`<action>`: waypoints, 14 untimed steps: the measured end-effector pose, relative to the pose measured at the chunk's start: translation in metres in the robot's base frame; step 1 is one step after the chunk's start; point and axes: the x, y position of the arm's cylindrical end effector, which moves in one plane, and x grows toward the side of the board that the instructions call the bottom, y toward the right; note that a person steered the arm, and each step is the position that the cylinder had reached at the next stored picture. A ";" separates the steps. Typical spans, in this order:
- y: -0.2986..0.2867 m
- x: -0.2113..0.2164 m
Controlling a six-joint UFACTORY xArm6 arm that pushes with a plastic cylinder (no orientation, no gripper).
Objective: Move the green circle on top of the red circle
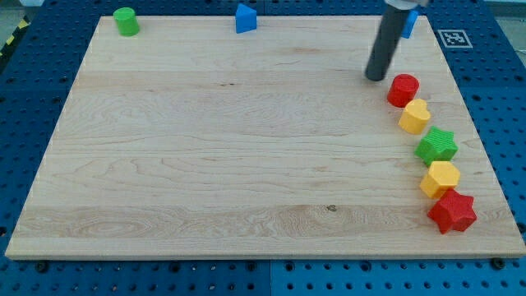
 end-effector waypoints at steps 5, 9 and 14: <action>-0.456 -0.076; -0.429 -0.140; -0.303 -0.072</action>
